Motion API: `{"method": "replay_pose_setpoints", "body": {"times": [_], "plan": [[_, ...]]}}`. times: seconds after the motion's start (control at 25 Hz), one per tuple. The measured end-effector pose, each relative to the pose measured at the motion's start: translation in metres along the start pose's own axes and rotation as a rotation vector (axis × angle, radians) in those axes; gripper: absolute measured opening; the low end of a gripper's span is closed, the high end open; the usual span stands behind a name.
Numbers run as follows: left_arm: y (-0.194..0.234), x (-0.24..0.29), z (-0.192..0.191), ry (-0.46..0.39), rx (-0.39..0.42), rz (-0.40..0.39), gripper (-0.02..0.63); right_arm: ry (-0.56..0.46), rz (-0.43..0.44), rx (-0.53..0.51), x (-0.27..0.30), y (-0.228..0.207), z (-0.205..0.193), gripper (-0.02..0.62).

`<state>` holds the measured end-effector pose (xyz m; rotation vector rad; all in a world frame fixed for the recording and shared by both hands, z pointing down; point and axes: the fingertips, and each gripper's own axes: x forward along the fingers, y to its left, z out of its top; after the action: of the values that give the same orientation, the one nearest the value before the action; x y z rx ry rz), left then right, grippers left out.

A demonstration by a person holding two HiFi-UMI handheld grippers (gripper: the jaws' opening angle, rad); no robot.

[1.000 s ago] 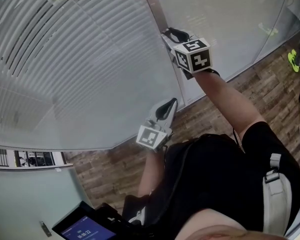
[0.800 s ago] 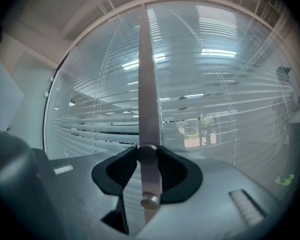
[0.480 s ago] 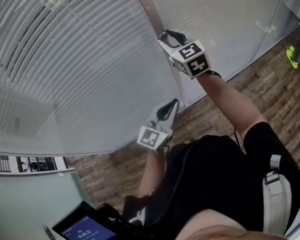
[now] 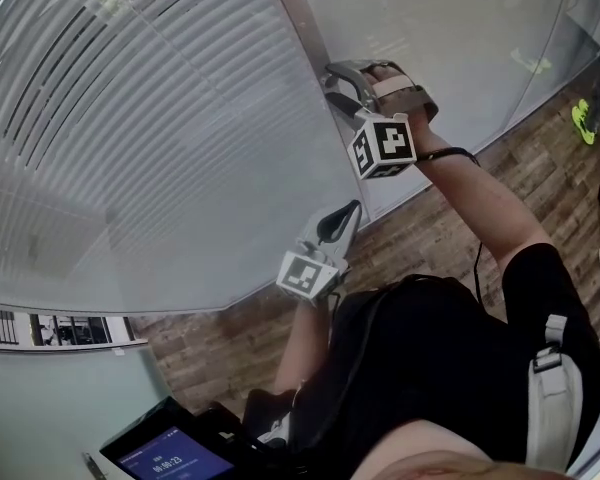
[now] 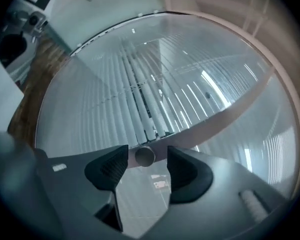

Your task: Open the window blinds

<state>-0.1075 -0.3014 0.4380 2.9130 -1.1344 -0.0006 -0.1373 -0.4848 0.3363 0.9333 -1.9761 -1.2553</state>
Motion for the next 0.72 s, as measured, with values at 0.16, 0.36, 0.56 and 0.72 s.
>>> {"method": "replay_pose_setpoints", "body": {"times": [0.16,0.36,0.56,0.72], "plan": [[-0.0005,0.0013,0.0013,-0.005,-0.005,-0.004,0.003,0.021,0.015,-0.144,0.0017,0.0082,-0.0005,0.243],[-0.0011,0.0019,0.003,-0.01,0.006,-0.009,0.003,0.043,0.014,-0.214,0.0036,0.0091,-0.0027,0.197],[0.0004,0.0008,0.0025,-0.008,0.008,-0.009,0.003,0.068,0.019,-0.22,0.005,0.0102,-0.006,0.133],[0.0018,-0.0013,0.0025,-0.008,0.011,-0.015,0.003,0.069,0.016,-0.186,0.0051,0.0104,-0.0056,0.132]]}}
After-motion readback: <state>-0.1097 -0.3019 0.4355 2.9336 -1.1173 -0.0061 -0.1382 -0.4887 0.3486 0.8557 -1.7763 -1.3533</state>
